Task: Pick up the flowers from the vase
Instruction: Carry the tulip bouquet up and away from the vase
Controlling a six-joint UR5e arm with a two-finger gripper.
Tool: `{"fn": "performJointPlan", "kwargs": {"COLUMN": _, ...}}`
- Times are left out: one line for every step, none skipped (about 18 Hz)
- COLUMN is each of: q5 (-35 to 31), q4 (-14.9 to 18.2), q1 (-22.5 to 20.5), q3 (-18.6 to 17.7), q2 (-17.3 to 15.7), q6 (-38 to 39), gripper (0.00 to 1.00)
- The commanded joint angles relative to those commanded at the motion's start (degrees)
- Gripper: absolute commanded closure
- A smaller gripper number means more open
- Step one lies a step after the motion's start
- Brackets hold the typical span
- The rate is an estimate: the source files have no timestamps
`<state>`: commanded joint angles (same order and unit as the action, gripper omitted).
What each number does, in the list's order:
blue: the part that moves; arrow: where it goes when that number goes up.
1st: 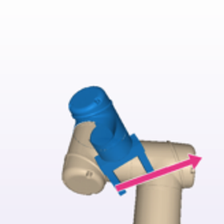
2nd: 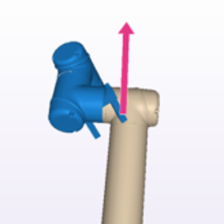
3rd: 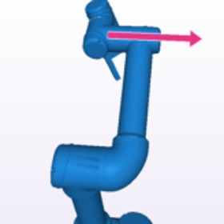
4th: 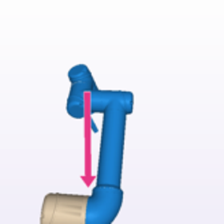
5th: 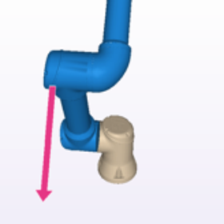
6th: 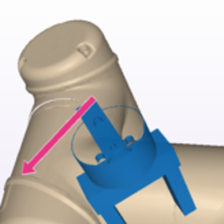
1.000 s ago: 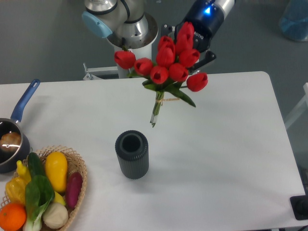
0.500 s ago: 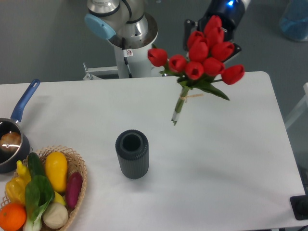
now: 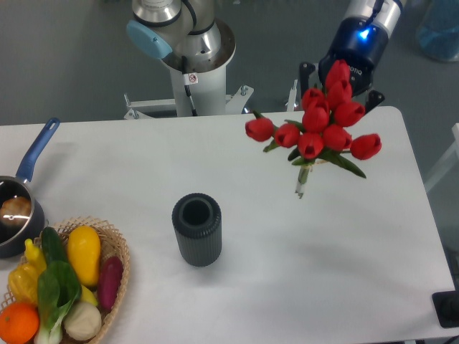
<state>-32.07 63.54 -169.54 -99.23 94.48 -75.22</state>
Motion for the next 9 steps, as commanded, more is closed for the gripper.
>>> {"fn": "performJointPlan", "kwargs": {"q5": -1.2, "q4": 0.0, "q1": 0.1, "q3": 0.0, "q2": 0.2, "q6": -0.7, "gripper": 0.66}}
{"fn": "performJointPlan", "kwargs": {"q5": -2.4, "q4": 0.0, "q1": 0.1, "q3": 0.2, "q2": 0.5, "q6": -1.4, "gripper": 0.65}}
{"fn": "performJointPlan", "kwargs": {"q5": -3.1, "q4": 0.0, "q1": -0.1, "q3": 0.4, "q2": 0.7, "q6": -2.0, "gripper": 0.66}}
{"fn": "performJointPlan", "kwargs": {"q5": -3.4, "q4": 0.0, "q1": -0.3, "q3": 0.5, "q2": 0.8, "q6": -2.5, "gripper": 0.65}}
{"fn": "performJointPlan", "kwargs": {"q5": -4.0, "q4": 0.0, "q1": -0.4, "q3": 0.4, "q2": 0.8, "q6": -3.3, "gripper": 0.65}}
{"fn": "performJointPlan", "kwargs": {"q5": -4.7, "q4": 0.1, "q1": -0.7, "q3": 0.3, "q2": 0.8, "q6": -4.2, "gripper": 0.66}}
{"fn": "performJointPlan", "kwargs": {"q5": -5.5, "q4": 0.2, "q1": -0.9, "q3": 0.3, "q2": 0.8, "q6": -4.8, "gripper": 0.65}}
{"fn": "performJointPlan", "kwargs": {"q5": -5.6, "q4": 0.2, "q1": -1.1, "q3": 0.2, "q2": 0.8, "q6": -4.9, "gripper": 0.65}}
{"fn": "performJointPlan", "kwargs": {"q5": -5.7, "q4": 0.2, "q1": -1.1, "q3": 0.2, "q2": 1.1, "q6": -4.9, "gripper": 0.66}}
